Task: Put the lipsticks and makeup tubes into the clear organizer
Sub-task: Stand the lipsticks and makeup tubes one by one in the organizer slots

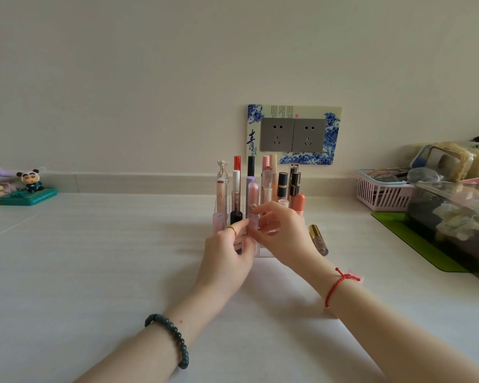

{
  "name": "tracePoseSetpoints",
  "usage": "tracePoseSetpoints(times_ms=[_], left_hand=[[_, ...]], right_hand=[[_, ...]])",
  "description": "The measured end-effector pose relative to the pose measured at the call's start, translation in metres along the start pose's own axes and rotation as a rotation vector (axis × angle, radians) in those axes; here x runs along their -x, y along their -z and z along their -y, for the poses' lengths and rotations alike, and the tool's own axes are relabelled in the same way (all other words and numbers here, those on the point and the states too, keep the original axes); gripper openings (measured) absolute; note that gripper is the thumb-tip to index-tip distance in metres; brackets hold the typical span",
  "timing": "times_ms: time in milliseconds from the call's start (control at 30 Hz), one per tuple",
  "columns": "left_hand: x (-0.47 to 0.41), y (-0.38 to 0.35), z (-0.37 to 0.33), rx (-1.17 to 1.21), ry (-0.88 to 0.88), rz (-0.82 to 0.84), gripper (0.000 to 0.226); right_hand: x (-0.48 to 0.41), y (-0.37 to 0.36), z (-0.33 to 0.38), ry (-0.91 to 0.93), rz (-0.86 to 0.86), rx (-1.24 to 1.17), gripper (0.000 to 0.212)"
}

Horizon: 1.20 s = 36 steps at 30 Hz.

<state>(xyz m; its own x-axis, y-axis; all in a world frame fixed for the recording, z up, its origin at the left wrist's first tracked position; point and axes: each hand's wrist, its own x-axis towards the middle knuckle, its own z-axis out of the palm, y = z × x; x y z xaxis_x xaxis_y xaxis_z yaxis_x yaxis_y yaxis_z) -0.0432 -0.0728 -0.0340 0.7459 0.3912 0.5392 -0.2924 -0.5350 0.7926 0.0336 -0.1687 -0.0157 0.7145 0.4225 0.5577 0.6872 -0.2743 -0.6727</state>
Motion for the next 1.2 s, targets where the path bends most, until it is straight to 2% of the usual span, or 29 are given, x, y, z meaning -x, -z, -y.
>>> tracePoseSetpoints(times_ms=[433, 633, 800, 967, 1100, 1200], left_hand=[[0.005, 0.004, -0.012, -0.037, -0.176, -0.005, 0.032], [0.021, -0.011, -0.022, -0.1, -0.268, 0.245, 0.036], [0.032, -0.025, -0.028, -0.287, -0.344, 0.457, 0.046], [0.038, -0.034, -0.034, -0.356, -0.417, 0.553, 0.045], [0.04, -0.036, -0.033, -0.377, -0.365, 0.614, 0.045], [0.038, -0.038, -0.029, -0.391, -0.299, 0.609, 0.051]], right_hand=[[-0.005, 0.035, 0.009, -0.027, -0.016, -0.024, 0.03], [0.004, 0.081, -0.001, -0.02, 0.114, 0.075, 0.024], [0.029, 0.114, -0.027, -0.132, 0.147, 0.224, 0.015], [0.045, 0.128, -0.042, -0.246, 0.225, 0.315, 0.012], [0.05, 0.132, -0.037, -0.282, 0.366, 0.363, 0.017], [0.051, 0.133, -0.036, -0.373, 0.373, 0.389, 0.024]])
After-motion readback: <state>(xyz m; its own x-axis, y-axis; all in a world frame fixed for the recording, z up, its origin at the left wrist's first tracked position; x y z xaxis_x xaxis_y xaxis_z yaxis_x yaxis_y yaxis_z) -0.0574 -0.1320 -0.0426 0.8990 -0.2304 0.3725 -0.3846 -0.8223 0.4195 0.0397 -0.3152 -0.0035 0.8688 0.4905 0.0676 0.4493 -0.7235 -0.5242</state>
